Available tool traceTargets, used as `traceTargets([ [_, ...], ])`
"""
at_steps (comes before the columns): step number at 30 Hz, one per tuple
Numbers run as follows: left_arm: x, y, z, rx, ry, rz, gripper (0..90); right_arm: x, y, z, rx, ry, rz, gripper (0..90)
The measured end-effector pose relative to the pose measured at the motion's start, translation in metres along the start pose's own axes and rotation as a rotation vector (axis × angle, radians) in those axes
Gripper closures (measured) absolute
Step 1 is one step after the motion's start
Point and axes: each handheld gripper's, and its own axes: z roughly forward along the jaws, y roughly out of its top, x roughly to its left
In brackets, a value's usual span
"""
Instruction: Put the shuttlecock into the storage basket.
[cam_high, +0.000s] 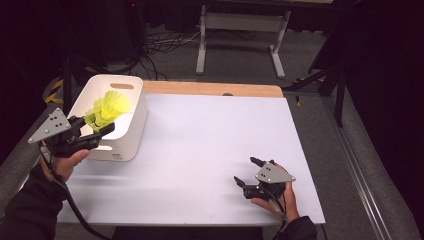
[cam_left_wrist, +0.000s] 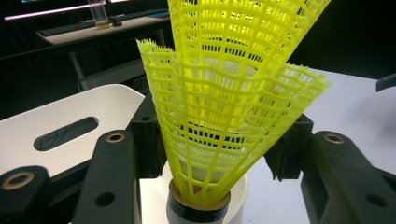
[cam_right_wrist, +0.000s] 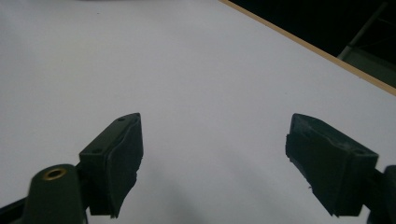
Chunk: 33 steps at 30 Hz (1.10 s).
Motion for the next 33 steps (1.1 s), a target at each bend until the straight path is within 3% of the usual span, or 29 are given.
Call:
traceTargets([
  [12,0.029,0.018,0.014,0.027,-0.016,0.004,48.5,-0.002,-0.002,0.002,0.017,0.004,0.008,19.5],
  [13,0.031,0.019,0.017,0.023,-0.021,-0.01,48.5,-0.002,-0.002,0.002,0.021,0.005,0.009,19.5],
  [18,0.045,0.022,0.031,0.056,-0.03,-0.029,48.5,-0.002,-0.002,0.003,0.024,0.007,0.013,19.5],
  [24,0.051,0.03,0.042,0.113,-0.031,-0.042,48.4,-0.003,-0.003,0.003,0.026,0.01,0.015,19.5],
  [27,0.053,0.034,0.049,0.128,-0.013,-0.011,48.3,-0.003,-0.003,0.003,0.026,0.013,0.011,19.6],
  [31,0.059,0.034,0.057,0.151,-0.003,-0.014,48.3,-0.003,-0.003,0.004,0.024,0.019,0.011,19.6],
  [33,0.067,0.033,0.066,0.186,0.002,-0.001,48.3,-0.003,-0.003,0.004,0.027,0.02,0.007,19.6],
])
